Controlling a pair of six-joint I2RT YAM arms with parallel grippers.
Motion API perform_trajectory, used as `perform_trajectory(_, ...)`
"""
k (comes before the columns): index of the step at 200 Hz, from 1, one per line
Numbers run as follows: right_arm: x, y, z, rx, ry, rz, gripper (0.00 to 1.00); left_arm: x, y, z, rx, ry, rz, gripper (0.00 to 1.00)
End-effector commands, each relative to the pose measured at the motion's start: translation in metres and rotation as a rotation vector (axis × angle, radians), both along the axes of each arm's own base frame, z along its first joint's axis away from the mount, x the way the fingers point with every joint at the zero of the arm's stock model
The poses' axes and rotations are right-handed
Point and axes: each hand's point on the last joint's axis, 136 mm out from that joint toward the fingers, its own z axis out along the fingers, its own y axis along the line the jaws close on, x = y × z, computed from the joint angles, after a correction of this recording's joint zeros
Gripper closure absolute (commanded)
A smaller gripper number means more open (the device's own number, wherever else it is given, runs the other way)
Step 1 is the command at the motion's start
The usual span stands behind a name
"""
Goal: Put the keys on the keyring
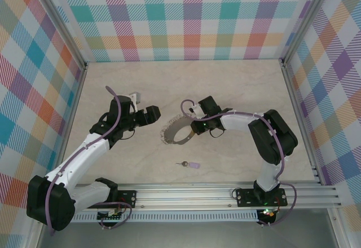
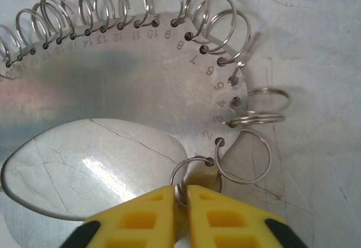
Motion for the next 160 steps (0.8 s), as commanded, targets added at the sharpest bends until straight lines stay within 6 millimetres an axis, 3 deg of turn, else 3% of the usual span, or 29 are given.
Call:
perform_trajectory(1,0.001,0.006,0.009,0.015,-0.012,0.022,0.91,-0.002,-0.002,0.002,-0.001,-0.017,-0.008,0.12)
perform_trajectory(18,0.001,0.006,0.013,0.018,-0.016,0.023,1.0,-0.002,-0.002,0.003,-0.001,-0.017,-0.008,0.12)
perform_trajectory(82,-0.001,0.007,0.044,0.081,-0.042,-0.017,1.0,-0.006,-0.001,0.005,-0.005,-0.021,-0.01,0.12)
perform_trajectory(111,-0.005,0.006,0.051,0.099,-0.043,-0.021,0.91,-0.005,-0.002,0.006,-0.01,-0.019,-0.01,0.12)
perform_trajectory(125,-0.007,0.004,0.049,0.091,-0.038,-0.023,0.74,-0.005,-0.003,0.007,-0.012,-0.021,-0.012,0.12)
perform_trajectory(148,-0.011,-0.003,0.039,0.055,-0.022,-0.028,0.6,-0.004,-0.003,0.007,-0.014,-0.018,-0.012,0.12)
perform_trajectory(160,-0.013,-0.007,0.033,0.037,-0.019,-0.037,0.59,-0.004,-0.003,0.008,-0.015,-0.019,-0.012,0.12)
